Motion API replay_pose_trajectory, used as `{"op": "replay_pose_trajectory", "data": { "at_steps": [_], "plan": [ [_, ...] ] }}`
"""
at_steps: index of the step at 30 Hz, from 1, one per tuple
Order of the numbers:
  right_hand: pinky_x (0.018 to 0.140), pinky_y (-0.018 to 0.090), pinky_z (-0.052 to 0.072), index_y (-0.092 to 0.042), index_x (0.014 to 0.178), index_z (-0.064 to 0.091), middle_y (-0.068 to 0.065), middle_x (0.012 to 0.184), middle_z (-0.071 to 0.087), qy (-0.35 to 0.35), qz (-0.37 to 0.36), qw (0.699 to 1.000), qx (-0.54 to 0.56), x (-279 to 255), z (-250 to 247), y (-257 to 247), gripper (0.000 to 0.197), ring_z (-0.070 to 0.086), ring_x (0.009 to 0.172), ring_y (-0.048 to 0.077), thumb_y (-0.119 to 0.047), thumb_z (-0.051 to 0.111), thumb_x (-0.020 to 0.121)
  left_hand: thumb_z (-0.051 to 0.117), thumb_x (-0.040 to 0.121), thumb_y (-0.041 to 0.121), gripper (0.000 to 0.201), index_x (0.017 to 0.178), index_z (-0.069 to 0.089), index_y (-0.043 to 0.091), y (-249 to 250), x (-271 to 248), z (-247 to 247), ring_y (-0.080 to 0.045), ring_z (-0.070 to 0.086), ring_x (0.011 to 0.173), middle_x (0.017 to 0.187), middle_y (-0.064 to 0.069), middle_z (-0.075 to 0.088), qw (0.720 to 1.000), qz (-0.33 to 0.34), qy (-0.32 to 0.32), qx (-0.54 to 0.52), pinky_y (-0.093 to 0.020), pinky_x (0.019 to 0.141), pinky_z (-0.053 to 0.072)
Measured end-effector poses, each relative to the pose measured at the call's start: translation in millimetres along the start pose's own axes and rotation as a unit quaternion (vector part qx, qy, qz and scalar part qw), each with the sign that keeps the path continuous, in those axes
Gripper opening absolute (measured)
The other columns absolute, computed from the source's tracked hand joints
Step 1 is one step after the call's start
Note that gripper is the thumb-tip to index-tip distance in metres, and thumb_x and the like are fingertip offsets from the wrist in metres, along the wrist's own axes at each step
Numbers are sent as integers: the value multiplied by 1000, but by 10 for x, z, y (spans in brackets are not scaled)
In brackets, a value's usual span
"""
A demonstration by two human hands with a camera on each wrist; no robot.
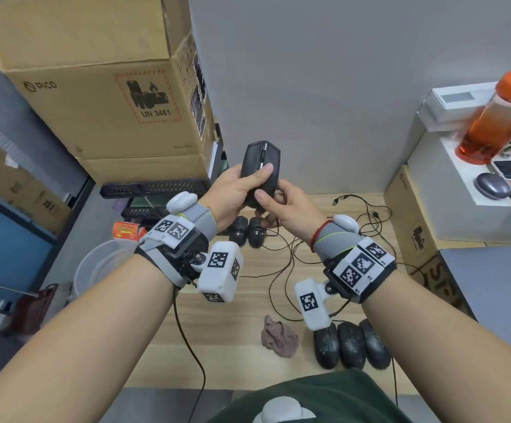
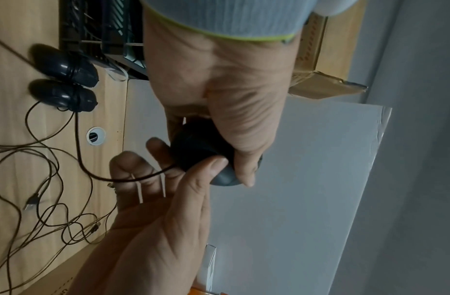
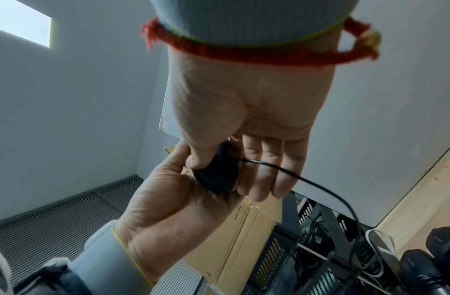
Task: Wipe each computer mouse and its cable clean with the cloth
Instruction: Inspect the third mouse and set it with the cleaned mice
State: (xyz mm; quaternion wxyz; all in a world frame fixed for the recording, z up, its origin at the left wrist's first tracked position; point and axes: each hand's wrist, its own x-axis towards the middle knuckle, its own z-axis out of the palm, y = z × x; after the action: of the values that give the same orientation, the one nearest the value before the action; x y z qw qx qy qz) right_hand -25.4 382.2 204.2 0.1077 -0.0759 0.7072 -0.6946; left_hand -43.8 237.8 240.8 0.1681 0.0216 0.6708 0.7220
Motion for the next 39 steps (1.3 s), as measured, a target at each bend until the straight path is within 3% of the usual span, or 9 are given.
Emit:
{"op": "replay_pose_trajectory", "data": {
  "at_steps": [3, 7, 11, 16, 22, 27, 32, 36, 39],
  "plan": [
    [55, 28, 47, -20, 103, 56, 18, 77, 58, 5, -6, 998, -59, 11, -37, 16, 14, 56, 56, 18, -30, 62, 95, 65, 98, 30, 40, 119, 60, -4, 23, 7, 21, -29, 68, 82, 97, -19, 68, 1000, 7, 14, 24, -32, 63, 55],
    [60, 34, 40, -20, 93, 65, 6, 65, 47, 13, 3, 990, -143, 29, -164, 82, 32, 45, 61, 20, -51, 68, 84, 71, 93, 38, 40, 113, 63, 4, 8, 54, -56, -29, 69, 90, 100, -23, 69, 998, 17, 35, 54, -42, 82, 59],
    [63, 28, 38, -23, 73, 69, -7, 56, 43, 38, 29, 966, -256, 41, -420, 84, 29, 44, 56, 12, -49, 70, 85, 71, 94, 33, 44, 119, 54, 1, 42, 69, -141, -35, 71, 88, 100, -20, 68, 988, 21, 67, 138, -40, 68, 61],
    [43, 13, 26, -15, 75, 71, -14, 39, 33, 72, 17, 953, -295, -9, -705, -101, 31, 35, 40, 3, -45, 77, 80, 81, 81, 48, 50, 111, 57, 15, 78, 41, -292, -16, 64, 77, 95, 1, 67, 916, 26, 127, 379, -28, 61, 50],
    [47, 8, 30, -19, 72, 68, -19, 36, 42, 70, -37, 956, -283, -25, -774, -381, 18, 43, 42, 0, -30, 81, 79, 80, 49, 77, 86, 119, 71, 28, 80, 15, -197, -12, 64, 93, 103, 8, 71, 860, -17, 4, 509, -24, 73, 44],
    [50, 16, 26, -29, 65, 67, -14, 39, 36, 69, -91, 941, -317, 70, -624, -443, 21, 30, 48, 8, -38, 84, 74, 85, 69, 58, 45, 84, 64, 22, 69, 4, 29, -15, 63, 76, 78, 4, 68, 813, -25, -63, 578, -29, 64, 48],
    [55, 26, 30, -27, 64, 66, -1, 57, 40, 83, -88, 944, -307, 136, -646, -423, 26, 32, 54, 12, -44, 85, 70, 83, 72, 51, 46, 98, 64, 18, 106, -38, 81, -22, 66, 82, 85, -1, 71, 810, 7, -102, 577, -38, 77, 56],
    [51, 14, 33, -19, 68, 66, -15, 45, 46, 85, -64, 954, -279, 134, -655, -423, 28, 37, 48, 3, -39, 85, 71, 82, 74, 45, 48, 110, 62, 21, 137, -79, 37, -20, 65, 89, 95, 2, 69, 825, 44, -113, 552, -40, 83, 55],
    [53, 13, 34, -17, 71, 69, -21, 43, 49, 80, -64, 954, -282, 157, -637, -421, 29, 41, 48, 1, -40, 86, 69, 86, 73, 48, 43, 100, 62, 26, 162, -102, 38, -13, 63, 82, 87, 6, 67, 824, 52, -122, 550, -30, 74, 52]
  ]
}}
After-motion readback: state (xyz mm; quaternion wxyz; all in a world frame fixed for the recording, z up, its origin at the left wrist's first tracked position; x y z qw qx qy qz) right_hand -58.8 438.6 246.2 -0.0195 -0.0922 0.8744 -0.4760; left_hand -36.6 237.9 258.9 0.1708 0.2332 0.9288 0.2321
